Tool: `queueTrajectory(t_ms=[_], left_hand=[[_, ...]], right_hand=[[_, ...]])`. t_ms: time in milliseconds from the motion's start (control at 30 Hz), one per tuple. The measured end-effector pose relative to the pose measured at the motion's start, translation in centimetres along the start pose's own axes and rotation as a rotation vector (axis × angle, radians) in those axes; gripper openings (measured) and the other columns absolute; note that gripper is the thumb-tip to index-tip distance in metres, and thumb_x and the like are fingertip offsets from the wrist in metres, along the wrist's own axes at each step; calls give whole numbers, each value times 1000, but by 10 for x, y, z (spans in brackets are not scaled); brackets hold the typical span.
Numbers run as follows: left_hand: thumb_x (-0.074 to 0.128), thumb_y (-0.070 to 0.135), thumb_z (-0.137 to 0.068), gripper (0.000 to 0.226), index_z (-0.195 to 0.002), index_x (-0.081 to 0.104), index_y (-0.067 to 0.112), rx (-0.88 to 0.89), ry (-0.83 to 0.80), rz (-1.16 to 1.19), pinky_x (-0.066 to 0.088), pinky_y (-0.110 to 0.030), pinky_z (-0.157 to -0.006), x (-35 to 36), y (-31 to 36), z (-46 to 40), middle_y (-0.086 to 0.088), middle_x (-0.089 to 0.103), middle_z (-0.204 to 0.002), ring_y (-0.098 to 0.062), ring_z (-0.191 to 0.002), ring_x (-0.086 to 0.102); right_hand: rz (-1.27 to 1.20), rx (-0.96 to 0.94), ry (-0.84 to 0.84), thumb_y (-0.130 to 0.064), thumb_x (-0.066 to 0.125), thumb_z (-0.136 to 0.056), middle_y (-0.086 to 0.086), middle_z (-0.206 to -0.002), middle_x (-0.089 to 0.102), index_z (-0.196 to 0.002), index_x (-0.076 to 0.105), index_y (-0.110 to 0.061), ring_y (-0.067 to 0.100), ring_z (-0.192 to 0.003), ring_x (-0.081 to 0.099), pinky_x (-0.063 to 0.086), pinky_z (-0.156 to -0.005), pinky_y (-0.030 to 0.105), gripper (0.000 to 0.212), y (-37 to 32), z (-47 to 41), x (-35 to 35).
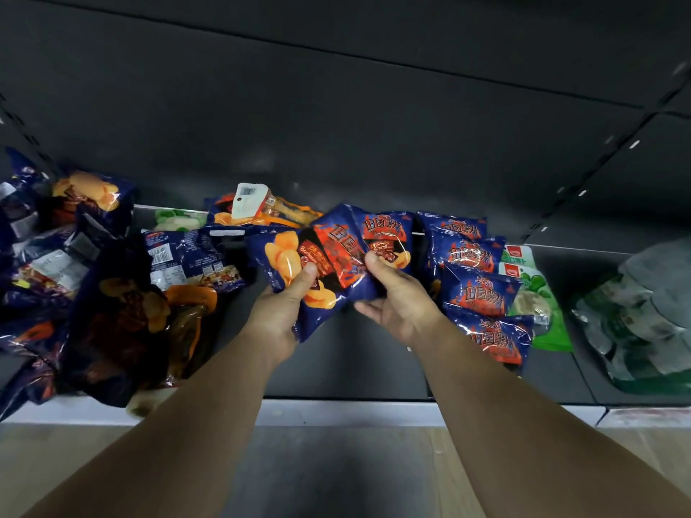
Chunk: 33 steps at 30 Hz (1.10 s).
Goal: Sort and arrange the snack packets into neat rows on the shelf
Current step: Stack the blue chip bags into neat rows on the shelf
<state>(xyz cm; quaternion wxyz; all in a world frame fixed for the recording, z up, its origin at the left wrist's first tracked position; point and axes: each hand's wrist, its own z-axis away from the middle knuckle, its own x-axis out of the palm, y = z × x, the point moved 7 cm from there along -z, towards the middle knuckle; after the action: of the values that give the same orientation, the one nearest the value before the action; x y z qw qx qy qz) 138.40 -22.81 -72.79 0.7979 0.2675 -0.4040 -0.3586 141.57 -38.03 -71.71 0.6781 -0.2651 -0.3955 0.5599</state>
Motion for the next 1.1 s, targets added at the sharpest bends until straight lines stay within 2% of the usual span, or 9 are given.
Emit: queueTrajectory(t_ms=[100, 233, 300, 400, 600, 700, 800, 900, 1100], left_hand=[[69, 21, -84, 14, -98, 63, 21, -8, 16, 114, 55, -37, -77, 7, -4, -1, -1, 72, -90, -17, -83, 69], [65, 2, -84, 17, -94, 63, 16, -46, -84, 11, 56, -30, -66, 23, -16, 2, 3, 73, -77, -10, -67, 70], [66, -3, -81, 25, -100, 63, 13, -54, -89, -40, 56, -27, -61, 24, -21, 3, 0, 72, -85, -13, -73, 69], [68, -2, -80, 26, -99, 62, 14, -67, -94, -95, 55, -28, -64, 23, -24, 4, -2, 70, -91, -16, -82, 67], [71, 37, -78, 38, -110, 55, 26, -71, -61, -250, 50, -37, -86, 1, -15, 2, 0, 65, -106, -20, -96, 63], [78, 63, -47, 90, -125, 56, 25, 81, 78, -363, 46, -38, -94, -18, 9, -3, 0, 61, -123, -22, -110, 59], [74, 57, -67, 58, -112, 64, 22, 108, 6, -589, 45, -35, -96, -13, 12, -5, -1, 66, -110, -20, -101, 62], [76, 44, -75, 36, -100, 68, 20, 90, -75, -733, 50, -28, -79, -5, 0, -8, -2, 72, -96, -17, -86, 67], [72, 31, -81, 14, -91, 63, 26, 106, -37, -586, 49, -24, -69, 1, -11, -10, 3, 69, -87, -13, -79, 65]], right_hand=[[-70, 18, -22, -33, 68, -84, 7, -110, 67, -118, 59, -15, 20, -90, 67, 55, -73, 32, 39, 3, 0, -4], [-151, -26, -86, -11, 68, -84, 7, -108, 69, -107, 62, -15, 18, -88, 68, 56, -71, 33, 24, 2, -1, 3], [-171, -54, -50, -3, 67, -84, 9, -103, 70, -102, 63, -11, 18, -80, 70, 57, -66, 31, 20, 1, -3, -1], [-143, -70, 3, -2, 69, -82, 14, -110, 69, -114, 61, -4, 25, -92, 68, 56, -83, 41, 33, 3, -7, -11], [-17, -127, 51, 3, 64, -85, -1, -87, 70, -92, 61, -19, 16, -78, 66, 55, -71, 31, 23, -4, -11, -29], [110, -121, 7, 5, 62, -86, -2, -89, 68, -92, 58, -20, 13, -78, 65, 53, -70, 27, 26, -2, -10, -36], [206, -86, -41, 5, 65, -83, -1, -92, 68, -96, 59, -19, 14, -81, 65, 53, -75, 29, 28, 5, -10, -29], [136, -114, -54, 2, 65, -84, 5, -103, 69, -111, 61, -11, 18, -90, 66, 54, -80, 31, 30, 4, -12, -24], [43, -125, -13, -10, 67, -85, 8, -101, 70, -107, 65, -11, 21, -86, 68, 56, -80, 37, 22, 9, -15, -25]])
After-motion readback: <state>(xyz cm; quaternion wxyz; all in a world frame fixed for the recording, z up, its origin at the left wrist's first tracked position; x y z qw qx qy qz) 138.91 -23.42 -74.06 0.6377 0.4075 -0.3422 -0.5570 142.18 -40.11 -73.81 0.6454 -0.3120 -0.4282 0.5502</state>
